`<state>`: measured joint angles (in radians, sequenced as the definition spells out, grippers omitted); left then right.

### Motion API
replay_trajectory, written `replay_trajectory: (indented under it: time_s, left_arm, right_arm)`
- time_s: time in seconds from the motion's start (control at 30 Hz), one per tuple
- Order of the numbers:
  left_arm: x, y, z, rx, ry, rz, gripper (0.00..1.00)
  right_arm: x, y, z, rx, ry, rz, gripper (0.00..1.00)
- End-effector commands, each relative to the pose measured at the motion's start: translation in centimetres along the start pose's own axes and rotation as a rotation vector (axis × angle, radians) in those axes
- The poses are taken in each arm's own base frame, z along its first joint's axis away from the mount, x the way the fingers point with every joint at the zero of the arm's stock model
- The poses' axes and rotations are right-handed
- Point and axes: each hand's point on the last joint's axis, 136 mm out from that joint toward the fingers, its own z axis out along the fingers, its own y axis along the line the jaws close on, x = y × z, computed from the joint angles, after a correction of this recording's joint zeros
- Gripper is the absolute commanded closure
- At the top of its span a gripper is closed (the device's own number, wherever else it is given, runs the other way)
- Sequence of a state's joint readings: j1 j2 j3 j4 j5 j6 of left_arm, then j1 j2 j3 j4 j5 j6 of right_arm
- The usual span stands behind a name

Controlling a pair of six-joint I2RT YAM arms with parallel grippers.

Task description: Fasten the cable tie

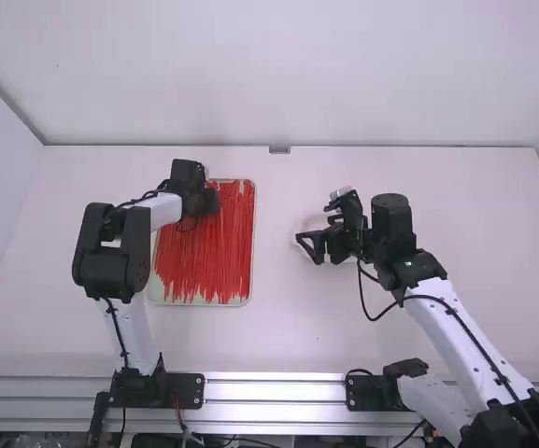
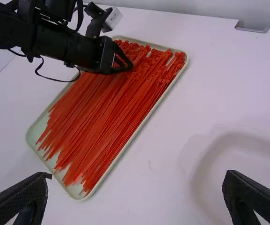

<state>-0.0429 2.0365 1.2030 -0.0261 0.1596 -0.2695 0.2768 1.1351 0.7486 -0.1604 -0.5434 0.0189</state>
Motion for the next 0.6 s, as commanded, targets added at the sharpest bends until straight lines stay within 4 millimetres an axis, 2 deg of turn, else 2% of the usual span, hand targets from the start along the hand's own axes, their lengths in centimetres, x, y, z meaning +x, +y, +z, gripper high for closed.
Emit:
replay_trajectory:
  time_s: [0.0, 0.4, 0.57]
  left_arm:
    - [0.93, 0.92, 0.44, -0.031, 0.021, -0.011, 0.73]
    - [0.93, 0.90, 0.43, -0.031, 0.021, -0.011, 0.85]
    - [0.79, 0.88, 0.43, -0.030, 0.016, -0.010, 0.85]
  right_arm:
    - [-1.58, 0.28, -0.37, -0.005, -0.030, -0.018, 0.01]
    - [-1.58, 0.28, -0.37, -0.005, -0.030, -0.018, 0.01]
    - [-1.58, 0.28, -0.37, -0.005, -0.030, -0.018, 0.01]
